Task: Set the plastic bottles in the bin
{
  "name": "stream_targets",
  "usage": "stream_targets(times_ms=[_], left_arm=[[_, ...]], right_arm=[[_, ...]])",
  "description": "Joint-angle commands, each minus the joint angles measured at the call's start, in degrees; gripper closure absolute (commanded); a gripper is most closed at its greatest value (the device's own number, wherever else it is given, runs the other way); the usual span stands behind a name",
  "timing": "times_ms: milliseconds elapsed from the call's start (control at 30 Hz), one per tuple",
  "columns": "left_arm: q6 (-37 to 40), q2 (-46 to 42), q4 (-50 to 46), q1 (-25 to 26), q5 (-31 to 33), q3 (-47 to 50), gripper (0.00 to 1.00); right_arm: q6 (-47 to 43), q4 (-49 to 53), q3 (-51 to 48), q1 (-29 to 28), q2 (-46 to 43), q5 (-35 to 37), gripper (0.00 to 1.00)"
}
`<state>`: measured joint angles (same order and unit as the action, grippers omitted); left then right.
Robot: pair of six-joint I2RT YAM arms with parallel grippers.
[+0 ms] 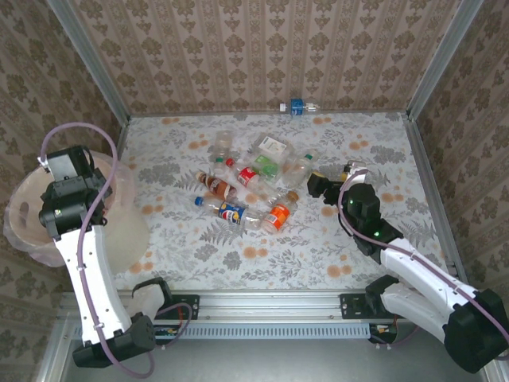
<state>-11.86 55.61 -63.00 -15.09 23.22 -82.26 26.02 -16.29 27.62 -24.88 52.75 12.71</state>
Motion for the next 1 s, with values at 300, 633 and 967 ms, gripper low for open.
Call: stream_targets(times_ms=[300, 633, 967], left_arm=[[-1.1, -0.9, 0.8, 2.3, -9.2, -2.0, 0.10], [-3.0, -4.0, 5.2, 8.4, -18.6, -3.5, 0.02], [-7.3, -3.4, 17.4, 25.3, -29.7, 1.5, 0.00]], right_arm=[[1.9, 1.8, 1.9, 0.4, 3.2, -3.8, 0.00], [9.3, 9.9, 5.8, 0.4, 8.0, -4.4, 0.00], [30.1, 21.1, 7.0, -2.6, 11.5, -12.4, 0.00]])
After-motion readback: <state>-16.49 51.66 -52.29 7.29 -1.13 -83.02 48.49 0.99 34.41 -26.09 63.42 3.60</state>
